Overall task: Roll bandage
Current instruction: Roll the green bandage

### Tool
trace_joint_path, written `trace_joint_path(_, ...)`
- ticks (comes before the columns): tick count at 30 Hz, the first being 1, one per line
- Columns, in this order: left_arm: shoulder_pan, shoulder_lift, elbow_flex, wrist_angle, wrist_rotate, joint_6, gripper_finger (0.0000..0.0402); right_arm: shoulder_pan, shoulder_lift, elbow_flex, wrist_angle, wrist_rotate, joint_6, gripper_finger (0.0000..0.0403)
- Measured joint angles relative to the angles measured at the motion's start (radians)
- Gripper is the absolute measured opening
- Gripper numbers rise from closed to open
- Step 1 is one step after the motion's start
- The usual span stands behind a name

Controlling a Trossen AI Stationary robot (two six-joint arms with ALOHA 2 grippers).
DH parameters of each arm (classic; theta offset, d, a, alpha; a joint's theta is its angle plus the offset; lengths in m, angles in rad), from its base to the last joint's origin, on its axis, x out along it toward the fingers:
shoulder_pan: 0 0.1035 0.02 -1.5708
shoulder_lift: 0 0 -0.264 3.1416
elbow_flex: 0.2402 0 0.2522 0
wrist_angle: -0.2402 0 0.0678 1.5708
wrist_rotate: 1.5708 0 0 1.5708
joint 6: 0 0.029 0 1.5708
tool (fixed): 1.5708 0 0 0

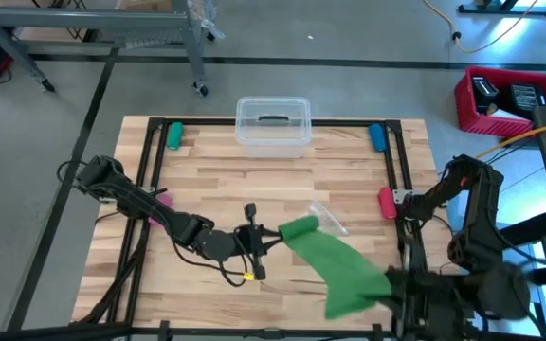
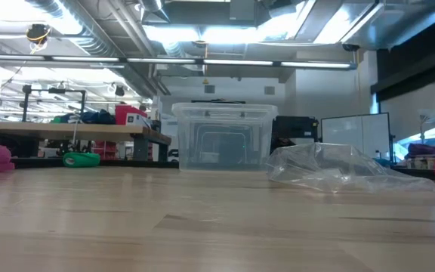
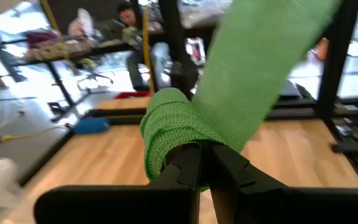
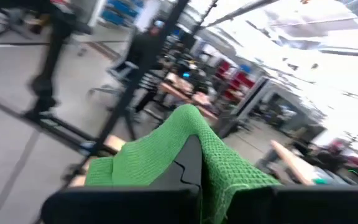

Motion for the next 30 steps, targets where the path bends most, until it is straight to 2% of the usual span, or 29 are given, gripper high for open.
trace_joint_path(6, -0.013, 0.067, 0.000, 0.024, 0.072, -0.055, 0.0011, -0.084, -0.001, 0.079, -0.002, 0.005, -0.060, 0.0003)
trace_joint_path(11, -0.038, 0.109, 0.000, 0.116, 0.141, -0.058, 0.0011, -0.163, -0.041, 0.101, -0.031, 0.013, -0.089, 0.0003)
trace_joint_path(13, -0.052, 0.119, 0.001, 0.150, 0.176, -0.058, 0.0011, -0.201, -0.076, 0.101, -0.086, 0.012, -0.080, 0.0003)
trace_joint_path(16, -0.091, 0.122, 0.001, 0.174, 0.194, -0.058, 0.0011, -0.258, -0.148, 0.101, -0.243, -0.010, 0.019, 0.0002)
trace_joint_path(18, -0.120, 0.122, 0.001, 0.217, 0.194, -0.046, 0.0011, -0.304, -0.202, 0.101, -0.340, -0.056, 0.126, 0.0002)
trace_joint_path(21, -0.153, 0.122, 0.004, 0.280, 0.195, -0.005, 0.0011, -0.398, -0.253, 0.063, -0.390, -0.151, 0.222, 0.0001)
trace_joint_path(26, -0.160, 0.122, 0.061, 0.236, 0.256, -0.019, 0.0011, -0.564, -0.278, -0.035, -0.415, -0.332, 0.311, 0.0002)
trace_joint_path(30, -0.162, 0.122, 0.104, 0.174, 0.294, -0.029, 0.0011, -0.660, -0.308, -0.108, -0.413, -0.437, 0.375, 0.0002)
